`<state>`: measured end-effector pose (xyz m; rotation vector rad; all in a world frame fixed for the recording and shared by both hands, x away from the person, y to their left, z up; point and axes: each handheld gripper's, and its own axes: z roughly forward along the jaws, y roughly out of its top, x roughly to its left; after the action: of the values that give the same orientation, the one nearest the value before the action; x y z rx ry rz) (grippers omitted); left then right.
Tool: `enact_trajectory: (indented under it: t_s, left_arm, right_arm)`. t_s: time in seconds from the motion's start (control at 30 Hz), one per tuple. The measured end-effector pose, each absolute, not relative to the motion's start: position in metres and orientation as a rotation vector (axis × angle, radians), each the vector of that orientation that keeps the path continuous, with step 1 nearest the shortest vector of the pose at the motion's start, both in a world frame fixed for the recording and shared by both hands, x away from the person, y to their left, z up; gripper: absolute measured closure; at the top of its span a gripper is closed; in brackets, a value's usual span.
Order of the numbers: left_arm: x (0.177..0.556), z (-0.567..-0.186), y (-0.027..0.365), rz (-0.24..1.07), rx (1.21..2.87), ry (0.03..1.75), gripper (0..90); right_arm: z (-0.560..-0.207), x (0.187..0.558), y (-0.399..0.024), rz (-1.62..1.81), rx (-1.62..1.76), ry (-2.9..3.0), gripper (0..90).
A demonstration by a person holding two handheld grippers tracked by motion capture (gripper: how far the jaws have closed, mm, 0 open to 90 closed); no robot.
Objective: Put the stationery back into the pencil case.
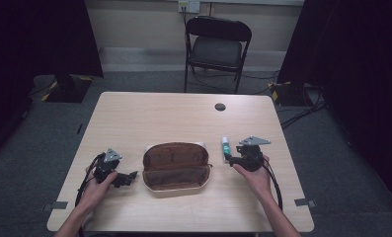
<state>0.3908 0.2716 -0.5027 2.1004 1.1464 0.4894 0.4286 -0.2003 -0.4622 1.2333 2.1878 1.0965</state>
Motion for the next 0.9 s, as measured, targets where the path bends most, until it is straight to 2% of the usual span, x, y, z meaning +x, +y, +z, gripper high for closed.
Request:
enact_trajectory:
  t_s: [0.13, 0.47, 0.73, 0.9]
  left_arm:
    - [0.391, -0.503, 0.272, 0.489, 2.101, 1.147, 2.5]
    - [0.392, -0.503, 0.271, 0.484, 2.111, 1.138, 0.7]
    - [0.391, -0.503, 0.271, 0.485, 2.111, 1.141, 0.7]
    - [0.391, -0.503, 0.271, 0.482, 2.112, 1.14, 0.3]
  right_arm:
    - [-0.464, 0.44, -0.193, 1.107, 1.242, 2.203, 43.7]
    - [-0.476, 0.457, -0.174, 1.105, 1.234, 2.211, 46.8]
    - [-0.481, 0.46, -0.18, 1.041, 1.263, 2.185, 47.0]
    - [-0.49, 0.463, -0.182, 1.007, 1.272, 2.21, 51.9]
